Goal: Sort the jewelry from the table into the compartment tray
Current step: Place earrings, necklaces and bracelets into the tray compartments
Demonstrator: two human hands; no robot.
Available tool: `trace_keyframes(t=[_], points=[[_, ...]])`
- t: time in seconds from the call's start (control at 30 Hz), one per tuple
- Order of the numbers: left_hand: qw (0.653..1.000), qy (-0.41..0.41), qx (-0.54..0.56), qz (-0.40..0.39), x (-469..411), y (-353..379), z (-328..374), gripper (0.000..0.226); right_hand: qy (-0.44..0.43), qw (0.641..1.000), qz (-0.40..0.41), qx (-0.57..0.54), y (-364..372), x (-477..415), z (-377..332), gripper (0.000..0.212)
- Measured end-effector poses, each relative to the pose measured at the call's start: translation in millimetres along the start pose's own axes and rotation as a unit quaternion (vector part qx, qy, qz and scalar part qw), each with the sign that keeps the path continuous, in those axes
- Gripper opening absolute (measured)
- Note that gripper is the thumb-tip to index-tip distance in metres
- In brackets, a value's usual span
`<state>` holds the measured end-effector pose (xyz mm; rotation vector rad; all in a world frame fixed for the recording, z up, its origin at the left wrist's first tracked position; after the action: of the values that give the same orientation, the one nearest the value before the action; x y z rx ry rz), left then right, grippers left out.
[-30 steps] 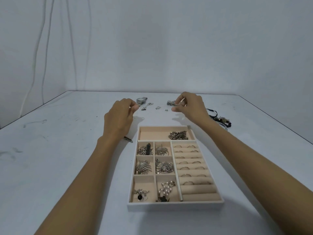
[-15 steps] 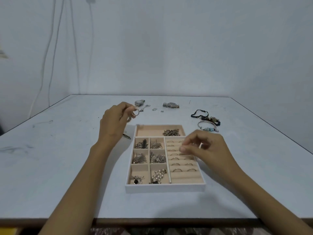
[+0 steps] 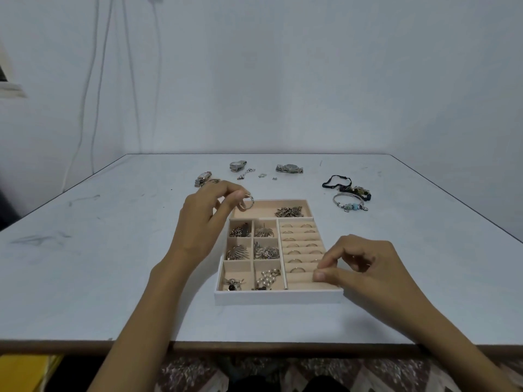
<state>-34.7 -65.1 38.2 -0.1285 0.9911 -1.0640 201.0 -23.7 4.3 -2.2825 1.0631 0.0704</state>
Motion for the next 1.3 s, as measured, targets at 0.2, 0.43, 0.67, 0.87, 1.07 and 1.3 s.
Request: trace_keyframes(t=[0.2, 0.43, 0.67, 0.87, 1.07, 1.3], points=[[0.999, 0.022, -0.028, -0.023, 15, 7, 12, 0.020, -0.018, 1.000, -0.007, 0.000, 2, -3, 4, 0.021], [0.993, 0.020, -0.017, -0.111, 23, 24, 14, 0.020, -0.006, 0.997, -0.020, -0.073, 3, -6, 14, 0.017], [0.978, 0.003, 0.050, -0.201, 31, 45, 16, 0.025, -0.043, 0.998, -0.035, 0.013, 7, -5, 12, 0.021], [0.972, 0.036, -0.020, -0.230, 31, 48, 19, 0.022, -0.045, 0.998, -0.032, 0.029, 5, -5, 11, 0.010], [0.972, 0.044, -0.027, -0.231, 33, 49, 21, 0.025, -0.039, 0.998, -0.034, 0.039, 7, -5, 13, 0.004], [0.971, 0.042, -0.037, -0.234, 33, 49, 21, 0.028, 0.006, 0.999, 0.040, 0.031, -10, -1, 20, 0.011]])
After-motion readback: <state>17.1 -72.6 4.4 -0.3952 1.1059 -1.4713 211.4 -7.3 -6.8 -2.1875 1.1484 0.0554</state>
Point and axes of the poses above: each hand's wrist, its own x-axis away from the middle knuckle, its own y-axis out of the palm, z = x × y, the point moved 9 cm from there along -x, towards the middle knuckle, and after that the axes turned 9 degrees about -z, right-handed, at the moved point
